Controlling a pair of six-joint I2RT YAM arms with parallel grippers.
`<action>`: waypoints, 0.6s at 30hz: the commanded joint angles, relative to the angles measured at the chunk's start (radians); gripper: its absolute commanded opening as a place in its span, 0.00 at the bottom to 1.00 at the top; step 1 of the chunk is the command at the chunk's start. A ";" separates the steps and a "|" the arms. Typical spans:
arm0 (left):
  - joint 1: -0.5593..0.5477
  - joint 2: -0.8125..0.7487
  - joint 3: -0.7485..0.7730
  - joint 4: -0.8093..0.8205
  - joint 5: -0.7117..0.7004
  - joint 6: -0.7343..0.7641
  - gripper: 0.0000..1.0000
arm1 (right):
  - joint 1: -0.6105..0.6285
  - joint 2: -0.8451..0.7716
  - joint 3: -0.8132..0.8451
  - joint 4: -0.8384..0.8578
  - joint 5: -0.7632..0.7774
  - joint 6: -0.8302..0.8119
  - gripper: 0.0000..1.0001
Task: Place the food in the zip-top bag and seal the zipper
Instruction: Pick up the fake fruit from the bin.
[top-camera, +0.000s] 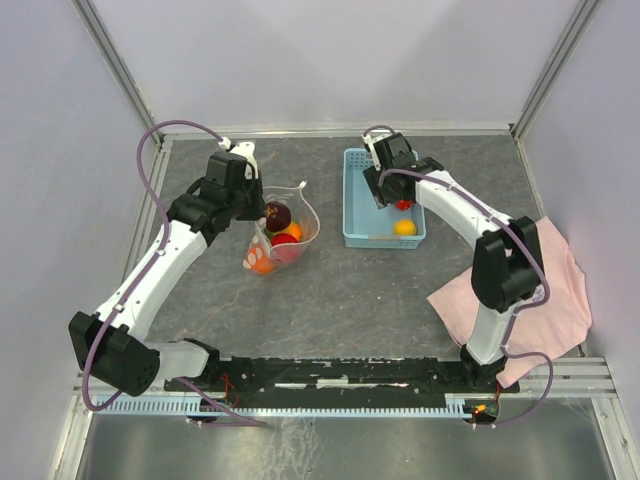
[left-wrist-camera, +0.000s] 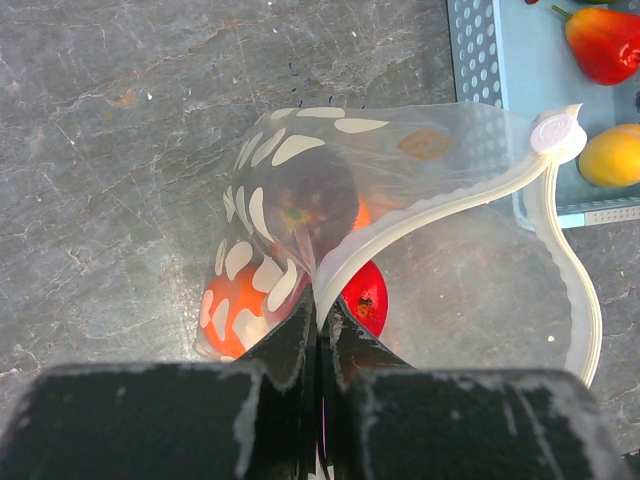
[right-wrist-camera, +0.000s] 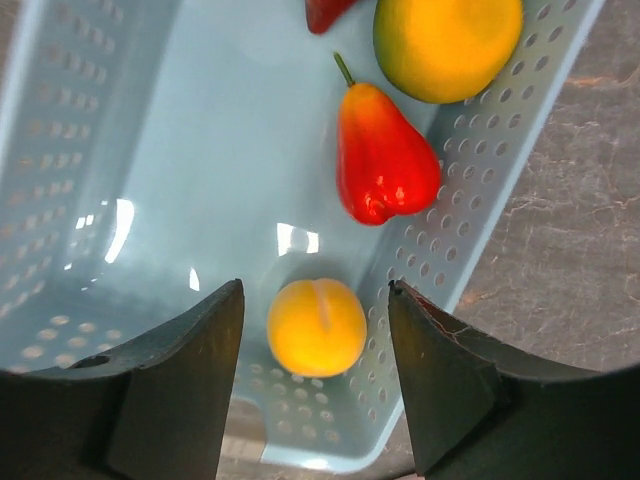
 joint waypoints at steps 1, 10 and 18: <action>0.004 -0.016 0.007 0.013 -0.001 0.036 0.03 | -0.032 0.075 0.070 0.066 -0.005 -0.066 0.68; 0.003 -0.002 0.002 0.016 0.015 0.040 0.03 | -0.083 0.235 0.180 0.069 0.055 -0.100 0.70; 0.004 -0.002 -0.002 0.022 0.017 0.042 0.03 | -0.102 0.338 0.244 0.048 0.020 -0.077 0.76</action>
